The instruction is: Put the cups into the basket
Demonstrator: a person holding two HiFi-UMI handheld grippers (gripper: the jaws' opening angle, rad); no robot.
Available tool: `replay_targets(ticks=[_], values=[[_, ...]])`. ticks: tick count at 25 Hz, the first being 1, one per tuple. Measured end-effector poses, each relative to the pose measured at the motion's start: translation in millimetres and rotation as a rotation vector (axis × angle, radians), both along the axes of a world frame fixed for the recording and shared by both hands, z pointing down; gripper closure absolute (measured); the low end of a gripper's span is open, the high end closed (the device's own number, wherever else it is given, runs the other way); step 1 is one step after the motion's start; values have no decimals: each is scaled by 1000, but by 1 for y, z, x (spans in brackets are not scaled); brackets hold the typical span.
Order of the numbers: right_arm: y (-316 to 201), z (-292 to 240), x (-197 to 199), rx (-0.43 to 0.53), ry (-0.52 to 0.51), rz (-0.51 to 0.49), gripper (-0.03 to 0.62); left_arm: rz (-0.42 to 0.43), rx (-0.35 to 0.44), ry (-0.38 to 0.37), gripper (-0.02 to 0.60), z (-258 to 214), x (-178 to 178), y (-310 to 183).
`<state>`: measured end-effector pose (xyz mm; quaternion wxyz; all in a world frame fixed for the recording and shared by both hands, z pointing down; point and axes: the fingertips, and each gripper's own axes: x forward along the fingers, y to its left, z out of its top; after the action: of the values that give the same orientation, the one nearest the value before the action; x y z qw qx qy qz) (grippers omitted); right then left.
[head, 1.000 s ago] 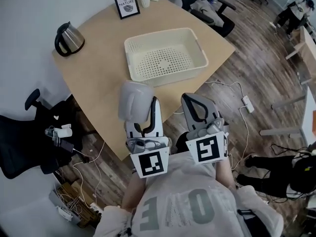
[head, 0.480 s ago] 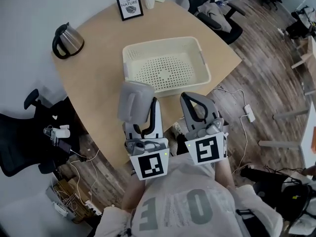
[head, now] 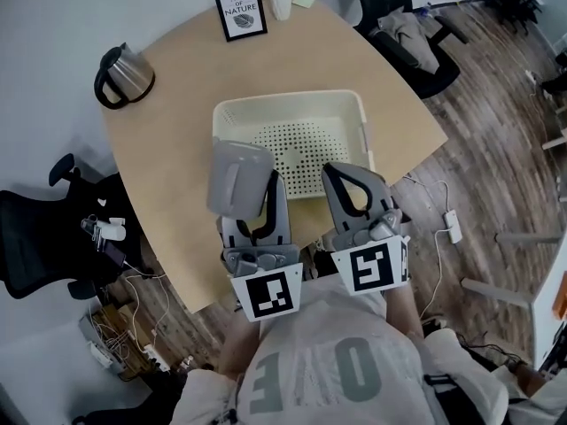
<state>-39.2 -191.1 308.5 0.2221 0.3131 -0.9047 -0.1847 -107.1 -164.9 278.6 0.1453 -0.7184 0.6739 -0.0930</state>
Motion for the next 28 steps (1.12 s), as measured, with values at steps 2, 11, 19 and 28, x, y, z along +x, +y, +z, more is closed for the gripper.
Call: replay_targets(ticks=[2,11,19,28], values=[[-12,3,7,-12,-3,-18,595,-31,-13,-18,518,3,3,-14],[-49,15,28,-109,-92,-89,595,-61,-199,-37,518,39,12,-64],[-62,24,33,-122,-100,-78,595,37,-426,-194,518,81,18,-94],[-65,27,35,-131,-134,-7,595,209,-599,-377,520,121,22,-121]])
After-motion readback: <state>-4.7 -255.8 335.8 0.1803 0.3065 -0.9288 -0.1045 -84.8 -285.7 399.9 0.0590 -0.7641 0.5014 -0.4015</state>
